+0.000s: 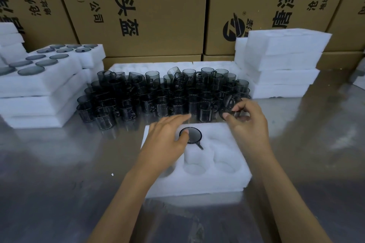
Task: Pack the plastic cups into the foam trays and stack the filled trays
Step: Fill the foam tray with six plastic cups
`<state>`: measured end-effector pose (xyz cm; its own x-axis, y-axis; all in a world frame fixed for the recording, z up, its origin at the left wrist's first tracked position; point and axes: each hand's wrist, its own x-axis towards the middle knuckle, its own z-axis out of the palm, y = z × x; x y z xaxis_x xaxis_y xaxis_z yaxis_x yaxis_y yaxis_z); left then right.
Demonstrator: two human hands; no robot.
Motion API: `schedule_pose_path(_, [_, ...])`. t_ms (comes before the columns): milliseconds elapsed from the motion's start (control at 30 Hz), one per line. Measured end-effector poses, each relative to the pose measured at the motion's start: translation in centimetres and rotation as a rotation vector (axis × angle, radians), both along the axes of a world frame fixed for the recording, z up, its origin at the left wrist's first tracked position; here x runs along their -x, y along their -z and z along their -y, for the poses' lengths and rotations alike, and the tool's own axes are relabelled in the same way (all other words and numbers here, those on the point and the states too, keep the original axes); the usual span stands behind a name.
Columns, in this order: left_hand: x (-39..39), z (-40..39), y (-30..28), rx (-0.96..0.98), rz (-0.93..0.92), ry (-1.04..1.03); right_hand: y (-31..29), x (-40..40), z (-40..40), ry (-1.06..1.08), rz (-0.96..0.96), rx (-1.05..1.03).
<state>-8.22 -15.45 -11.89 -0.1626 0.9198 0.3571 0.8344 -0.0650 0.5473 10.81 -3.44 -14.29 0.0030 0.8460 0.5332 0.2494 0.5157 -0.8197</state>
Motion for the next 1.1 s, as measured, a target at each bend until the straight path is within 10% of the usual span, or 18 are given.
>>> schedule_pose_path(200, [-0.7,0.3,-0.6,-0.162,0.182,0.047,-2.5,4.1,4.4,-0.219,0.136,-0.272])
schedule_pose_path(1100, [-1.0,-0.1,0.2,-0.091,0.35,0.248,-3.8,1.3,3.4,-0.396,0.103,0.222])
